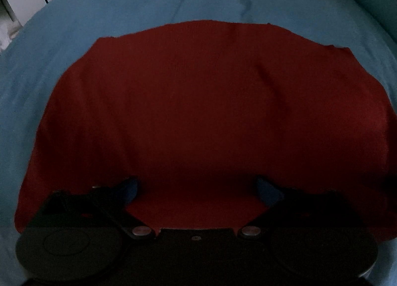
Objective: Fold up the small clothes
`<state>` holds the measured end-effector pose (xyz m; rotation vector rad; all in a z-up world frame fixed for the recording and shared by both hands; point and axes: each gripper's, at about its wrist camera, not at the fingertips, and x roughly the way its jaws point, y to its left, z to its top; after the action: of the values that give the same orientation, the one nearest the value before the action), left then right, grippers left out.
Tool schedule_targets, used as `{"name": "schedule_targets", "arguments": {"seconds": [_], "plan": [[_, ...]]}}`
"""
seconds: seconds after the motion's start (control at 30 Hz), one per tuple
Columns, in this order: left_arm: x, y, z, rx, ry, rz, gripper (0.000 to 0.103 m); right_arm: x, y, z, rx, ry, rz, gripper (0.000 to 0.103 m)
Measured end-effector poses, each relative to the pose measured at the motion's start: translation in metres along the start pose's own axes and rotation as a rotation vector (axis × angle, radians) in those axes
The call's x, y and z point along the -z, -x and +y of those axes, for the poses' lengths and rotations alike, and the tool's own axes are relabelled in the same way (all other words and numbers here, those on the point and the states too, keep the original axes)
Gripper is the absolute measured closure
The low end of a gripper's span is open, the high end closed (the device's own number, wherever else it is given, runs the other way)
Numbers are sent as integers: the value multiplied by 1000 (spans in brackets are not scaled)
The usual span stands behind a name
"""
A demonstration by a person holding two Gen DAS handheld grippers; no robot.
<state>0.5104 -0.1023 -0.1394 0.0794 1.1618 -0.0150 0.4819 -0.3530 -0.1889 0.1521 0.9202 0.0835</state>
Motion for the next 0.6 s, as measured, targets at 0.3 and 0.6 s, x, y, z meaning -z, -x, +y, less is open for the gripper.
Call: {"name": "schedule_targets", "arguments": {"seconds": [0.3,0.6], "plan": [[-5,-4,5,32,-23,30,0,-19,25,-33,-166,-402,14,75],[-16,-3,27,118,-31,51,4,-91,63,37,-445,-521,-89,76]]}}
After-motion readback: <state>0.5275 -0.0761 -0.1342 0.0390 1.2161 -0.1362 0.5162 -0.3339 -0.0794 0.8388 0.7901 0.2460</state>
